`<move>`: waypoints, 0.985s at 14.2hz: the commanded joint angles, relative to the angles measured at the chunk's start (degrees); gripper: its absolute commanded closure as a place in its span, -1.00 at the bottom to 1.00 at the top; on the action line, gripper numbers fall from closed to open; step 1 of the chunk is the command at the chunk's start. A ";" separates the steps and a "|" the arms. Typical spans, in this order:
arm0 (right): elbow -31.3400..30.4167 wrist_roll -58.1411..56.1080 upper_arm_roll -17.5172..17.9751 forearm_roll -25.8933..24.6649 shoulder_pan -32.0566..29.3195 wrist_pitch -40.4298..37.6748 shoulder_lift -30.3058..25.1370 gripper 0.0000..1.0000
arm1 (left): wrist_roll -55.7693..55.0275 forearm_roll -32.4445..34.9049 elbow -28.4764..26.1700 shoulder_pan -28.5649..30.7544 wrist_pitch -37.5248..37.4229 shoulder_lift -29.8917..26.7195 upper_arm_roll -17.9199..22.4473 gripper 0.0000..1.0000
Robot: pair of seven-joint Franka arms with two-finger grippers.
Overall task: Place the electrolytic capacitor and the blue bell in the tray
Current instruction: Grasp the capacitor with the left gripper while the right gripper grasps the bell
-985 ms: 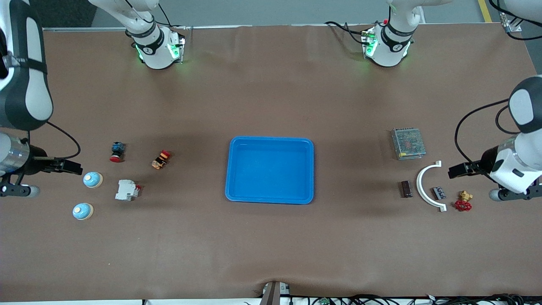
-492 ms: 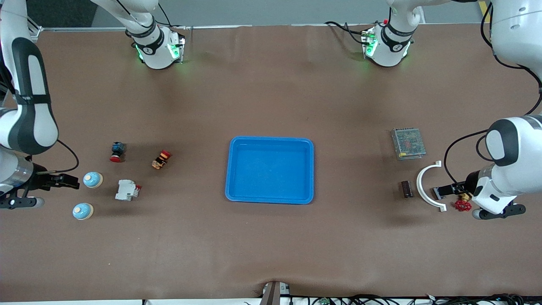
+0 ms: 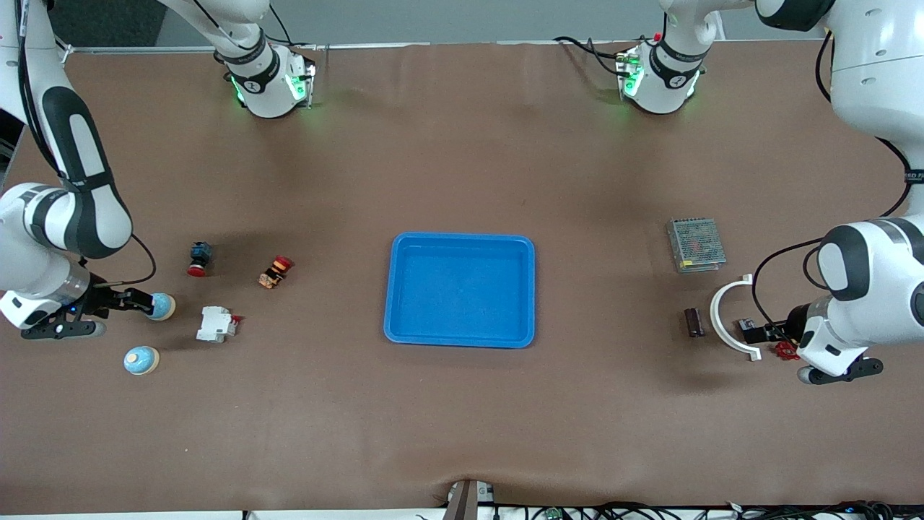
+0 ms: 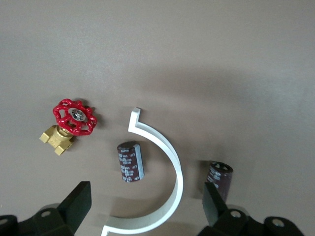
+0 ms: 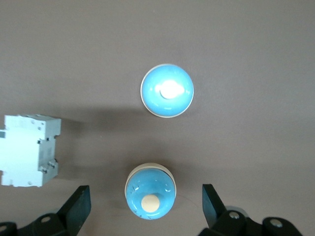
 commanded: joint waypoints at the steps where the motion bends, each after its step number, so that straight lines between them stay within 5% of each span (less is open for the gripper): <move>1: -1.89 -2.96 0.89 0.78 -2.12 2.86 0.99 -1.00 | -0.51 0.93 1.55 0.24 0.79 1.93 -0.02 -1.00; 14: -1.54 -2.80 0.89 0.78 -2.29 9.99 8.99 -1.00 | -0.34 1.02 1.46 1.03 2.81 5.19 0.07 -1.00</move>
